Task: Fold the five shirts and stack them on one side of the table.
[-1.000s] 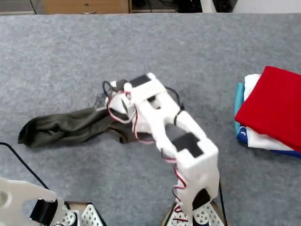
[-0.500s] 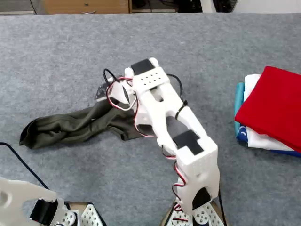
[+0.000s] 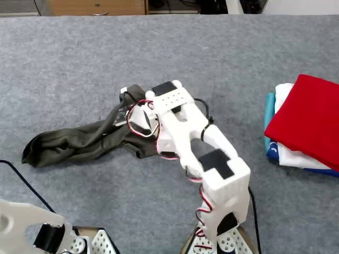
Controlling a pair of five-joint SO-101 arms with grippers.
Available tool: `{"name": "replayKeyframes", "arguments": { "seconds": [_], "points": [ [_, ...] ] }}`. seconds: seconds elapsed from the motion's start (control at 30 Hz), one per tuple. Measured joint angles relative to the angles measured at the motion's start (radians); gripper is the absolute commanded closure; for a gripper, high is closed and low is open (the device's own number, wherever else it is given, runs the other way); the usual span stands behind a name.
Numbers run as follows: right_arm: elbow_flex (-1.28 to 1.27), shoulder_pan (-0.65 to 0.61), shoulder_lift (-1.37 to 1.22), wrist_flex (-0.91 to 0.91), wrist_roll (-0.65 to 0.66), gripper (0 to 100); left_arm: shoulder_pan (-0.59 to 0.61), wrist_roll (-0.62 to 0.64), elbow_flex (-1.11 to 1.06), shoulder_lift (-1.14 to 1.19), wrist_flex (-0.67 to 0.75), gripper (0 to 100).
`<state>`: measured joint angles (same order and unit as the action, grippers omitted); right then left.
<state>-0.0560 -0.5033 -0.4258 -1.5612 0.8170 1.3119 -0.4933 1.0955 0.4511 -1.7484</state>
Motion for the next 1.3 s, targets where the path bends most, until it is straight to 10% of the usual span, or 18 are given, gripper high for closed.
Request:
{"name": "replayKeyframes", "arguments": {
  "seconds": [0.57, 1.0, 1.3],
  "points": [
    [0.189, 0.04, -0.124, -0.032, 0.0, 72.6, 0.008, 0.0, 0.0, 0.006, 0.0, 82],
    [0.443, 0.061, -0.328, -0.066, -0.003, 99.2, 0.008, 0.0, 0.0, 0.097, 0.0, 82],
    [0.58, 0.058, -0.404, -0.184, -0.015, 99.6, 0.008, 0.0, 0.0, 0.097, 0.026, 82]
  ]
}}
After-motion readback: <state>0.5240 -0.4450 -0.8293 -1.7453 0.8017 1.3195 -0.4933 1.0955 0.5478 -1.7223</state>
